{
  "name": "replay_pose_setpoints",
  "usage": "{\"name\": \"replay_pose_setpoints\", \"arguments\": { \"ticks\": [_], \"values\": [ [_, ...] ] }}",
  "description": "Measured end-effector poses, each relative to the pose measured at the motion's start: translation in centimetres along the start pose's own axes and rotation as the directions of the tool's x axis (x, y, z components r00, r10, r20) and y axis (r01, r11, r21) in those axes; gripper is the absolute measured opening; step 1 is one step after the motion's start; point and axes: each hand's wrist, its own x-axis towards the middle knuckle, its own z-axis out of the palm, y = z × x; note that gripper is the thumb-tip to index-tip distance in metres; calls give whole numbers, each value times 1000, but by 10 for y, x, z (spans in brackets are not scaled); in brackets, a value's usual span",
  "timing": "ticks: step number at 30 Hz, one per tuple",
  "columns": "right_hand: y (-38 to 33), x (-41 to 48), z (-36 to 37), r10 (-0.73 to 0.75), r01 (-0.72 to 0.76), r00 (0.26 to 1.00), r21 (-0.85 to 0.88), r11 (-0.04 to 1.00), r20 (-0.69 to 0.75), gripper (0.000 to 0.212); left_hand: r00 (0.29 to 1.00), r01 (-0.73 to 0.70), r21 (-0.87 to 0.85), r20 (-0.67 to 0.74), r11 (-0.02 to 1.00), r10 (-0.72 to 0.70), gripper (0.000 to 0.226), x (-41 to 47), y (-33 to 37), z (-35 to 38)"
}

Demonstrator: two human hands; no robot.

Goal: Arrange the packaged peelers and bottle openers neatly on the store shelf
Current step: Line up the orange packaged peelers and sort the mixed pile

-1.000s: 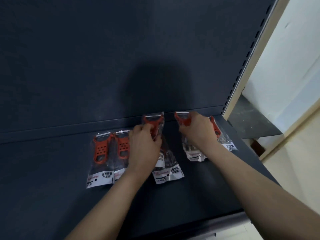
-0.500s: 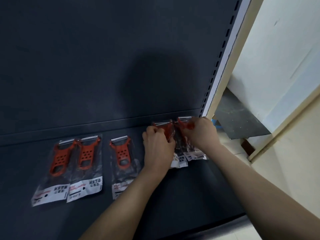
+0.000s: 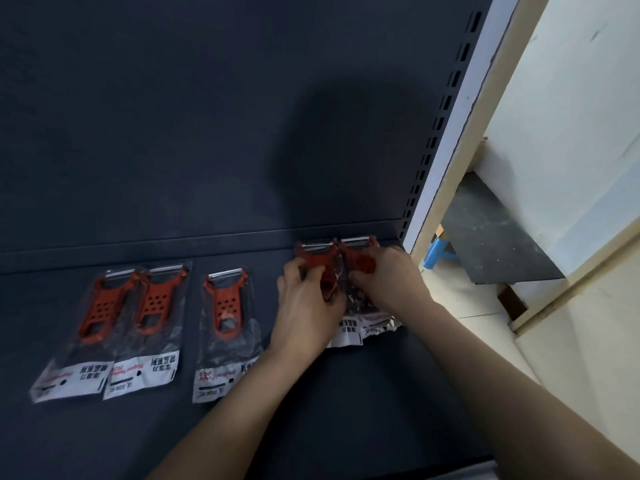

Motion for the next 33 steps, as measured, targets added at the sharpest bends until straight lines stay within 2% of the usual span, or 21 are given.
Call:
{"name": "replay_pose_setpoints", "arguments": {
  "ticks": [4, 12, 15, 20, 23, 27, 30, 33],
  "values": [
    [-1, -3, 1, -8, 8, 1000, -12, 1000, 6, 35, 997, -31, -25, 71, 999, 33, 49, -2, -2, -1],
    [-1, -8, 4, 16, -14, 999, 43, 999, -50, 41, 998, -67, 14, -10, 998, 67, 37, 5, -4, 0],
    [-1, -12, 2, 25, -22, 998, 59, 998, -57, 41, 998, -59, -4, 1, 998, 59, 36, 6, -4, 1],
    [-11, -18, -6, 1, 3, 981, 22, 1000, -196, 41, 999, -38, -26, 6, 999, 38, 49, 4, -3, -8],
    [-32, -23, -8, -68, 82, 968, 51, 995, -240, 36, 996, -62, 42, -60, 997, 64, 45, -4, -10, -27],
    [-75, -32, 11, -228, 243, 960, 78, 967, -162, 29, 975, -15, 174, -218, 985, 53, 32, -17, -39, -62],
    [-109, -39, 33, -299, 298, 954, 71, 952, 2, 32, 951, 137, 335, -307, 932, -29, 28, -28, -70, -89],
    [-137, -47, 53, -281, 283, 947, 10, 959, 155, 39, 930, 305, 435, -327, 847, -167, 28, -38, -98, -111]
  ]
}}
